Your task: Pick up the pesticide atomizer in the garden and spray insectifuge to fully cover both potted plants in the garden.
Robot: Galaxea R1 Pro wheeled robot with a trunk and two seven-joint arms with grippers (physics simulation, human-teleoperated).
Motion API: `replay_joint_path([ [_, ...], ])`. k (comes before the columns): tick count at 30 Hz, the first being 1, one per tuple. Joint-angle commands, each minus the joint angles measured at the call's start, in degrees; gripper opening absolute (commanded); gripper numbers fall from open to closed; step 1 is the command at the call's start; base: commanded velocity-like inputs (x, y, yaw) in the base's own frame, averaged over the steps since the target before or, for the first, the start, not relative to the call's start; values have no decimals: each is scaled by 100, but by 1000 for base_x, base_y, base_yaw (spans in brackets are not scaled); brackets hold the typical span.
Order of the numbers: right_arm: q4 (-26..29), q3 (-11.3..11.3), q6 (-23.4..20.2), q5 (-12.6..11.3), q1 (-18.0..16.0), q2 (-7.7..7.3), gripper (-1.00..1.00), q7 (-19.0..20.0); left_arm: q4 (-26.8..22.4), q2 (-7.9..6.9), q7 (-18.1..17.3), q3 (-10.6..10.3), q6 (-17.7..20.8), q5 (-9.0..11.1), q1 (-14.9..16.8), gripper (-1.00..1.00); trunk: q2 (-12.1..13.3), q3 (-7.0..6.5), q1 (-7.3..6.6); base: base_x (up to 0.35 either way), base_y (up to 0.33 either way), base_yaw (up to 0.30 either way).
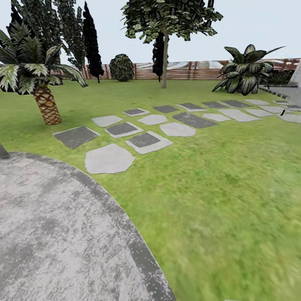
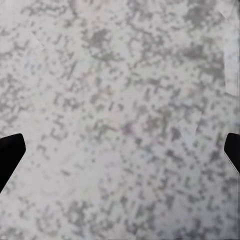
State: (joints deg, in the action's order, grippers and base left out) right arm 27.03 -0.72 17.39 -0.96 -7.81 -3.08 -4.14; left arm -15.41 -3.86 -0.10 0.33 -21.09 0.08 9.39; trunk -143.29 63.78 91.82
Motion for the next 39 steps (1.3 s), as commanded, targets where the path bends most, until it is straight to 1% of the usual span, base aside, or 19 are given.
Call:
replay_joint_path([
  [1, -5, 2, 19, -10, -5, 0, 100, -8, 3, -1, 0, 3, -18, 0, 1, 100, -2, 12, -1, 0, 0, -219],
  [12, 2, -4, 19, -10, -7, 0, 100, -26, 3, -1, 1, 3, -18, 0, 1, 100, -2, 88, -1, 0, 0, -208],
  [32, 11, -7, 19, -6, -6, -8, 100, -34, 3, -1, 1, 3, -18, 0, 1, 100, -2, 246, -1, 0, 0, -30],
  [39, 5, -7, 19, -9, -7, -8, 100, -27, -13, 8, -7, -5, -9, -25, 7, 100, -2, 292, -1, 9, 0, -130],
])
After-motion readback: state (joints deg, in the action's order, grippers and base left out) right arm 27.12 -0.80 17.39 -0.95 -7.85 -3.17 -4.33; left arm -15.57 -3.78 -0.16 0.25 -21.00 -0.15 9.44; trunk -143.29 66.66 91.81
